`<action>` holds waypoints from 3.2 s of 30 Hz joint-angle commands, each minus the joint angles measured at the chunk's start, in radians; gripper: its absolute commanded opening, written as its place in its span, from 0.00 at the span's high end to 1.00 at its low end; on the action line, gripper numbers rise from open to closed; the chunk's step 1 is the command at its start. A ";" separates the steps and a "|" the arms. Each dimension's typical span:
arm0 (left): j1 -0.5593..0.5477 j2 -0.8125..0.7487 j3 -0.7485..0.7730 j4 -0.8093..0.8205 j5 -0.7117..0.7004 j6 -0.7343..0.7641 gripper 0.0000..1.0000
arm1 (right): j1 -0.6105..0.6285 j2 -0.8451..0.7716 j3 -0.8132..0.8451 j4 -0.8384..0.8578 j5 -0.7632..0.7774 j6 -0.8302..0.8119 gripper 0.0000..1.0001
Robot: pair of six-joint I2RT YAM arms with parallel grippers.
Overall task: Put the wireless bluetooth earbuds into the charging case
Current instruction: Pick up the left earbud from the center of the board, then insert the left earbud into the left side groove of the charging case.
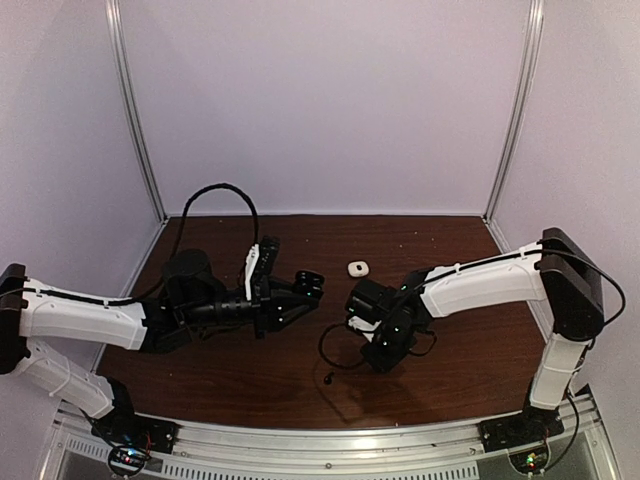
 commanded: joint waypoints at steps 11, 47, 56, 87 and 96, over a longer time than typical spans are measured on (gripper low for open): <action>0.012 -0.015 -0.003 0.027 -0.011 0.009 0.91 | -0.072 -0.071 -0.021 0.060 -0.055 0.042 0.93; 0.017 0.079 -0.134 0.499 -0.129 0.277 0.93 | -0.057 -0.650 -0.172 0.986 -0.248 0.067 0.96; -0.003 0.095 -0.126 0.544 -0.120 0.340 0.93 | 0.084 -0.616 -0.180 1.068 -0.166 0.008 0.97; -0.038 0.062 -0.121 0.561 -0.089 0.374 0.93 | 0.199 -0.478 -0.182 1.110 -0.066 -0.083 0.97; -0.037 0.063 -0.122 0.571 -0.078 0.358 0.93 | 0.203 -0.470 -0.184 1.110 -0.032 -0.108 0.98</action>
